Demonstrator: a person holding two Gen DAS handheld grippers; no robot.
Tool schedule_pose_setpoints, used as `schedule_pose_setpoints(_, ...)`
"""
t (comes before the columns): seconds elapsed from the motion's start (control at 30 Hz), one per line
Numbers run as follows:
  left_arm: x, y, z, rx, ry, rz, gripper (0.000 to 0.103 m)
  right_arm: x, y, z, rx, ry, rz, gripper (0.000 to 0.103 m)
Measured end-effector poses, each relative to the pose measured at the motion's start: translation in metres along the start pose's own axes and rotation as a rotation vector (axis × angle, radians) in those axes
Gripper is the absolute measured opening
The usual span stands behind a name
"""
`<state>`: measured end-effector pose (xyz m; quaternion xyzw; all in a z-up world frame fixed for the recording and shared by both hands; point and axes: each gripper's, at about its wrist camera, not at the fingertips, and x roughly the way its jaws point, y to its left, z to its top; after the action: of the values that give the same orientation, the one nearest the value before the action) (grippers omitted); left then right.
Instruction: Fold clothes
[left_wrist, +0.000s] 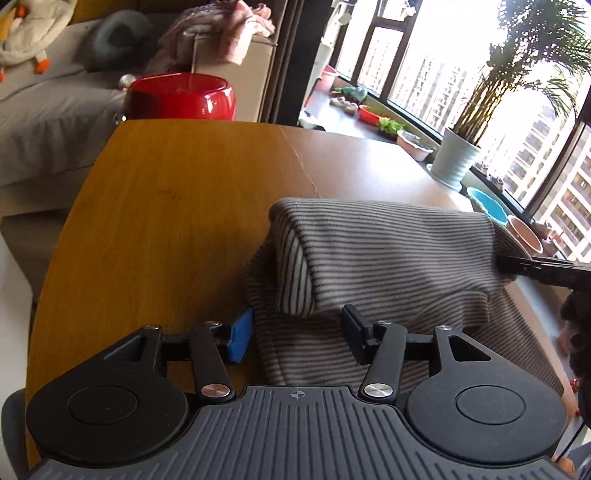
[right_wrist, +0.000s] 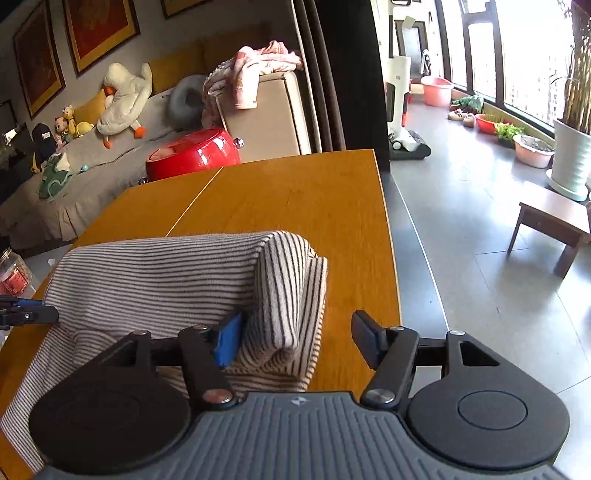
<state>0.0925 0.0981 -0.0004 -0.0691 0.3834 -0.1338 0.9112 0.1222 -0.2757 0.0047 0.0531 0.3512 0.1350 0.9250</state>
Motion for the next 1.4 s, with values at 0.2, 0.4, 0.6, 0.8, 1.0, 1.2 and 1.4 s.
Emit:
schedule_pose_setpoints(0.2,-0.026,-0.028,-0.005,0.024,-0.145,-0.088,0.078,-0.069,0.029,-0.027,-0.129,-0.124,0.038,0.062)
schedule_pose_setpoints(0.4,0.026,-0.037,-0.003,0.019,-0.090,-0.129,0.083,-0.051,0.056,-0.025,-0.169,-0.134,0.118,0.061)
schedule_pose_setpoints(0.6,0.062,-0.013,0.016,0.021,-0.154,-0.059,0.082,0.027,0.070,-0.004,-0.177,-0.079,0.119,0.062)
schedule_pose_setpoints(0.8,0.088,0.007,0.043,0.042,-0.192,-0.013,0.086,0.076,0.086,0.030,-0.244,-0.084,0.100,0.062)
schedule_pose_setpoints(1.0,0.091,0.019,0.049,0.025,-0.201,-0.035,0.089,0.085,0.100,0.040,-0.302,-0.092,0.045,0.064)
schedule_pose_setpoints(1.2,0.094,0.025,0.052,-0.004,-0.187,-0.053,0.095,0.013,0.092,0.015,-0.331,-0.108,-0.004,0.073)
schedule_pose_setpoints(1.4,0.097,0.035,0.054,-0.071,-0.173,-0.049,0.098,-0.054,0.074,-0.028,-0.340,-0.078,-0.081,0.080)
